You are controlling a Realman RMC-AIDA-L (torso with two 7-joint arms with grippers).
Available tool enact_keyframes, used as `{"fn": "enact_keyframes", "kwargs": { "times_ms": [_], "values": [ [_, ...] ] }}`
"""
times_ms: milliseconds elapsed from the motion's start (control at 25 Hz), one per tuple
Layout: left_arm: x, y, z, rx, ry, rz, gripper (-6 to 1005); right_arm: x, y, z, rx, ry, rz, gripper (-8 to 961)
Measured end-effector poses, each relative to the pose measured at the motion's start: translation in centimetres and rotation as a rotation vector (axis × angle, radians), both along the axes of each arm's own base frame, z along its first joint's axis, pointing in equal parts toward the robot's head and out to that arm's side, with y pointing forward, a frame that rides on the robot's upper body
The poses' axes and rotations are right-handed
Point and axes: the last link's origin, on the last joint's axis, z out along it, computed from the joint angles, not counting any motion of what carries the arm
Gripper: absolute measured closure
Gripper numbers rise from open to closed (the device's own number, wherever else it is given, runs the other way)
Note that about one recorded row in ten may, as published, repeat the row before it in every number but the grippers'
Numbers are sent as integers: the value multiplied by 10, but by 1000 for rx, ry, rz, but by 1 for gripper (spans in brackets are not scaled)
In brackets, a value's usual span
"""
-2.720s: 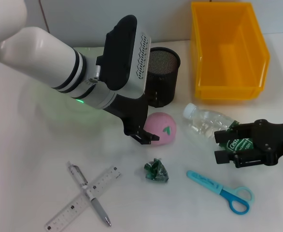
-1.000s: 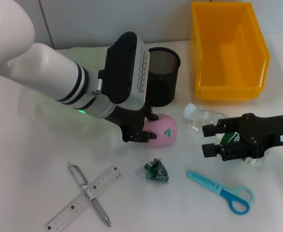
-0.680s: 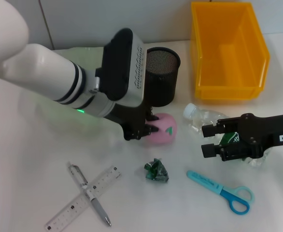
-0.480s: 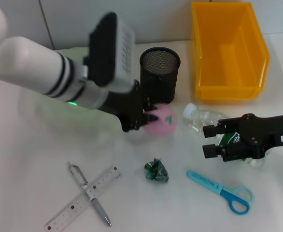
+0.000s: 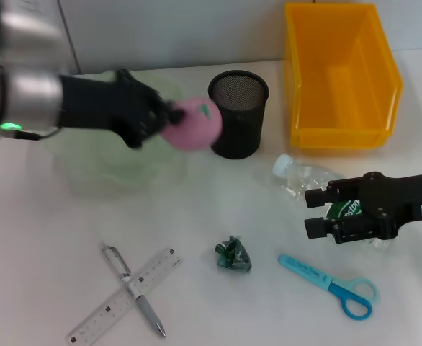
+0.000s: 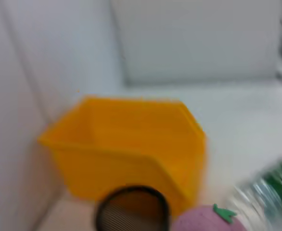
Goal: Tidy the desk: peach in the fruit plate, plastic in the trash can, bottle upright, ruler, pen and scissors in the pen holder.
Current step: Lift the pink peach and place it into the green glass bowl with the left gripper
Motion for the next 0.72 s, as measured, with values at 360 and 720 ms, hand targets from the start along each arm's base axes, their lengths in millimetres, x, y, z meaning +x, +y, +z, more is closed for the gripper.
{"fn": "enact_keyframes", "kwargs": {
  "times_ms": [360,720],
  "values": [
    [-51,3,38,201,-347,265,955,-1,0,-5,-21,-24,14,251],
    [-86,4,1,239,-287,392,917,-1,1,-4,-11,-32,31,251]
  ]
}}
